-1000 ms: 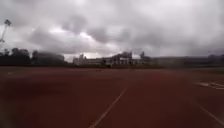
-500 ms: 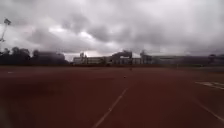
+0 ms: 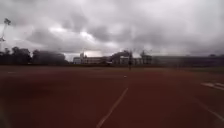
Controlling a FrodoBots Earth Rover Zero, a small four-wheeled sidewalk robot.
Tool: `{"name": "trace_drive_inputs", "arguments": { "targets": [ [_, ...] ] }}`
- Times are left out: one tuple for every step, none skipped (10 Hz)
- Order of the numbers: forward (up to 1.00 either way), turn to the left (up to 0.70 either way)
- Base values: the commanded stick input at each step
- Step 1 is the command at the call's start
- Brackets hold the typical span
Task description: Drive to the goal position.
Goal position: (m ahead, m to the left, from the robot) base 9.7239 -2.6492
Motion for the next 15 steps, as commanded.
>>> {"name": "trace_drive_inputs", "arguments": {
  "targets": [
    [0.20, 0.00],
    [0.20, 0.00],
    [0.20, 0.00],
    [0.20, 0.00],
    [0.20, 0.00],
    [0.20, 0.00],
    [0.20, 0.00],
    [0.20, 0.00],
    [0.20, 0.00],
    [0.21, 0.00],
    [0.52, 0.00],
    [0.70, 0.00],
    [0.70, 0.00],
    [0.70, 0.00],
    [0.70, 0.00]
  ]
}}
